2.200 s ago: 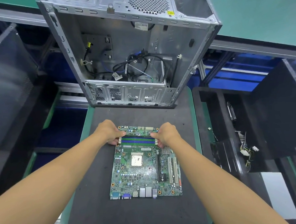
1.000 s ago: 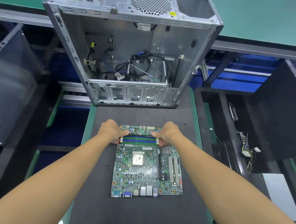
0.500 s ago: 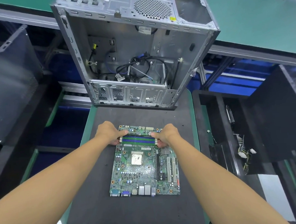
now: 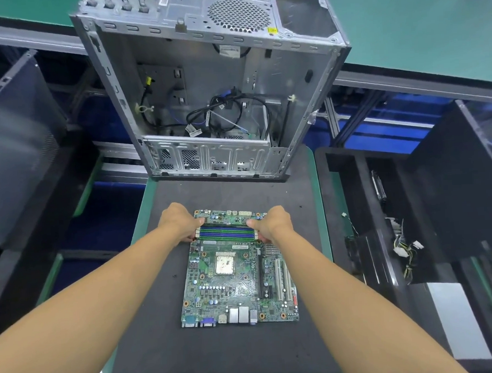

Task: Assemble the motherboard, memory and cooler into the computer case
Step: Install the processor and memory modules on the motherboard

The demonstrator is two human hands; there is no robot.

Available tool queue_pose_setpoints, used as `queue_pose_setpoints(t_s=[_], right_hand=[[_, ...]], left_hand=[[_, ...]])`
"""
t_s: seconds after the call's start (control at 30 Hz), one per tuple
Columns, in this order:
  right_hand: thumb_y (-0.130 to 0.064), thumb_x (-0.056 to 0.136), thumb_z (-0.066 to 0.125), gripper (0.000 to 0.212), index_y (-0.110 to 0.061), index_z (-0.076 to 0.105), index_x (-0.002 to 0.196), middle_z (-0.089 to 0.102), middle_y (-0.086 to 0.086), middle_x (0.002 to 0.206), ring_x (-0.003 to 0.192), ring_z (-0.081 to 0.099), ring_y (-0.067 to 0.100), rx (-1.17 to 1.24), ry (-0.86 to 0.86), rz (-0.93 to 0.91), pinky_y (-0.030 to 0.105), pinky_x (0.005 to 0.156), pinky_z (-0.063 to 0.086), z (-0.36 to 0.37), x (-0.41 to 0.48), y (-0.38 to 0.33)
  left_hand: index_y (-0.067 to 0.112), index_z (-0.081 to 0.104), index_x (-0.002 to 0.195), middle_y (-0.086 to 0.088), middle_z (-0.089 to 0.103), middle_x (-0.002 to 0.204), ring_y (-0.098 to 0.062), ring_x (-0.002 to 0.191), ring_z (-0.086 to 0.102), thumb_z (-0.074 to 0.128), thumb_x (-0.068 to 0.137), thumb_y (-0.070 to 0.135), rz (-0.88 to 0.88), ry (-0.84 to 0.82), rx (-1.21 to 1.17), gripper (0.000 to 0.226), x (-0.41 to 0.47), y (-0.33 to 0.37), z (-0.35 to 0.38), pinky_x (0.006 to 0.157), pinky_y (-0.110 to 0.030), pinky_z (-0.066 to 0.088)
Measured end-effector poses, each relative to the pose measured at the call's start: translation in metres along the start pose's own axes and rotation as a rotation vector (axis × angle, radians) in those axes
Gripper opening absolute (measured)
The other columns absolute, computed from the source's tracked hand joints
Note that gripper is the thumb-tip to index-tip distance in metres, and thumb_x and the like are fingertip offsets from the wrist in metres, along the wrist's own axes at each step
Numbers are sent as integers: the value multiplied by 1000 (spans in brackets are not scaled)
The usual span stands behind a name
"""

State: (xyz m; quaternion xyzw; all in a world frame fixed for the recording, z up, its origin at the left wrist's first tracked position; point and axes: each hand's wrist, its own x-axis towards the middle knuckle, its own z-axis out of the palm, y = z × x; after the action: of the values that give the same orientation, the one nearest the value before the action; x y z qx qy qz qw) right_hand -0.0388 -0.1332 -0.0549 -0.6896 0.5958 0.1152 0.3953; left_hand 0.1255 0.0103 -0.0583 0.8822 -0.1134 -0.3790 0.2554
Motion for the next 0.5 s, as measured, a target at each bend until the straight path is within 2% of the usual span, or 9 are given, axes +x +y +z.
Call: queue_pose_setpoints(t_s=[0.07,0.17,0.27,0.33,0.4,0.5], right_hand=[[-41,86,80,43,-5,58,79,69,11,71,61,65,23,7,7,-20,32,63,55,0,1,-2],[-39,90,77,41,-8,56,73,67,9,64,48,60,17,19,-15,-20,28,54,51,-3,0,0],[-12,95,70,29,0,65,69,70,18,77,65,64,24,103,-96,-6,35,78,59,-9,-1,8],[5,90,62,20,5,67,70,68,22,80,71,61,28,123,-129,-9,39,77,56,-14,-5,10],[10,89,58,20,7,69,73,67,20,76,71,62,28,113,-142,-26,39,76,56,-16,-10,8],[11,92,53,21,11,72,83,66,16,71,68,60,25,82,-159,-45,38,79,55,-19,-19,4]], left_hand=[[-5,71,76,-15,71,66,-27,64,72,75,86,27,-6,-1,-30,34,0,-3,1,68,-39,63],[-3,70,77,-11,69,63,-21,59,68,72,90,24,-24,-65,-140,30,0,-8,-3,67,-36,63],[-4,71,84,-11,68,64,-17,60,66,69,91,13,-18,-115,-173,19,-2,-10,-8,67,-33,62],[-6,71,83,-12,66,63,-18,60,64,66,88,4,-3,-111,-128,12,-5,-7,-9,63,-30,60],[-5,70,79,-14,64,62,-19,58,62,64,85,-2,-1,-119,-108,9,-8,-3,-9,63,-31,60],[2,63,65,-11,61,56,-18,54,59,62,83,-5,-8,-137,-116,19,-9,-1,-11,62,-30,60]])
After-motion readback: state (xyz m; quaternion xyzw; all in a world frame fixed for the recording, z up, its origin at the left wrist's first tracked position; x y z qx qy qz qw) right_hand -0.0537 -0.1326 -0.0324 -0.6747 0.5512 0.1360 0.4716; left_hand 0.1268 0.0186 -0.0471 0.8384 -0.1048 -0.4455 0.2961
